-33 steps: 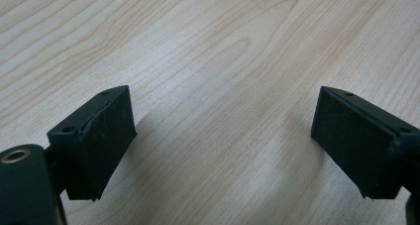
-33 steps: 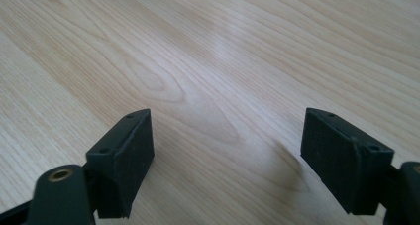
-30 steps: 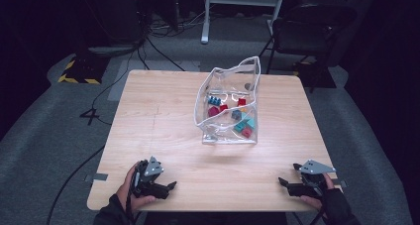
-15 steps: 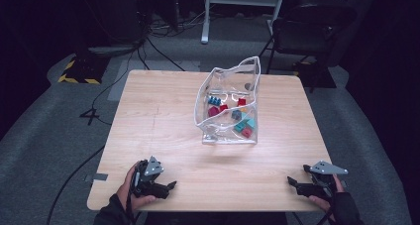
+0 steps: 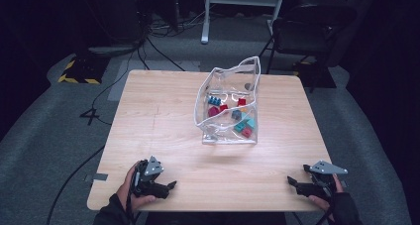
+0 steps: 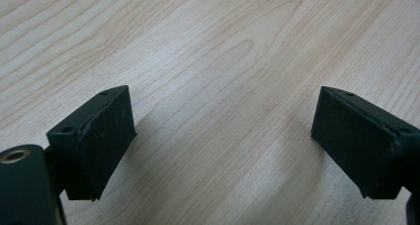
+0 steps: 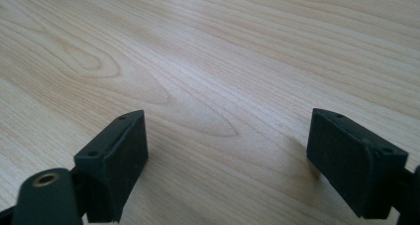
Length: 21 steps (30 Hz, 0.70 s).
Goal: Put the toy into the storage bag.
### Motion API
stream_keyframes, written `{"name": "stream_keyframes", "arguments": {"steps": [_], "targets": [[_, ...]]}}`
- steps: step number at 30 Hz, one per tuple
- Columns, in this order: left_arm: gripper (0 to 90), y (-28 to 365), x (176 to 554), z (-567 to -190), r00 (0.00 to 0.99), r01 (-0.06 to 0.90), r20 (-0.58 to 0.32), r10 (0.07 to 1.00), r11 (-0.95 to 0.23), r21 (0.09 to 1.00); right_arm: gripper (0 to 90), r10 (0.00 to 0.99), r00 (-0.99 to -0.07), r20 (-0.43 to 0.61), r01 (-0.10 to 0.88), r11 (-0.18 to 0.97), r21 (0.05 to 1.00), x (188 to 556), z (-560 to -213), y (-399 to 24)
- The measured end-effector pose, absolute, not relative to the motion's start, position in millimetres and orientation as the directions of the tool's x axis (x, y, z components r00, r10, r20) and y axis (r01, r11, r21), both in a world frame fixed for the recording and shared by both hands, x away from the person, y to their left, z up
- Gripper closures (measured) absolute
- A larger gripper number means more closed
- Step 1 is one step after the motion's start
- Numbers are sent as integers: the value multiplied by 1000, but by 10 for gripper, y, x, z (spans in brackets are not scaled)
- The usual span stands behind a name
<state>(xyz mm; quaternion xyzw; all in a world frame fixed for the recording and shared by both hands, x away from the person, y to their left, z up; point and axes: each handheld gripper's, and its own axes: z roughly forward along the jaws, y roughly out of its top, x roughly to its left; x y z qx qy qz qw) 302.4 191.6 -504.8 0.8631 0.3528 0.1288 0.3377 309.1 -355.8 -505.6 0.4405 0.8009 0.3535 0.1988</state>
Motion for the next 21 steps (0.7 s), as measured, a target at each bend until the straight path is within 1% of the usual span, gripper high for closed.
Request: {"name": "stream_keyframes", "arguments": {"steps": [21], "targets": [[97,1911,3034,-5052,717,525,-22,697,-518,676,164,844,-536,-6,563,363,742,3091,-5057,-3562]]}}
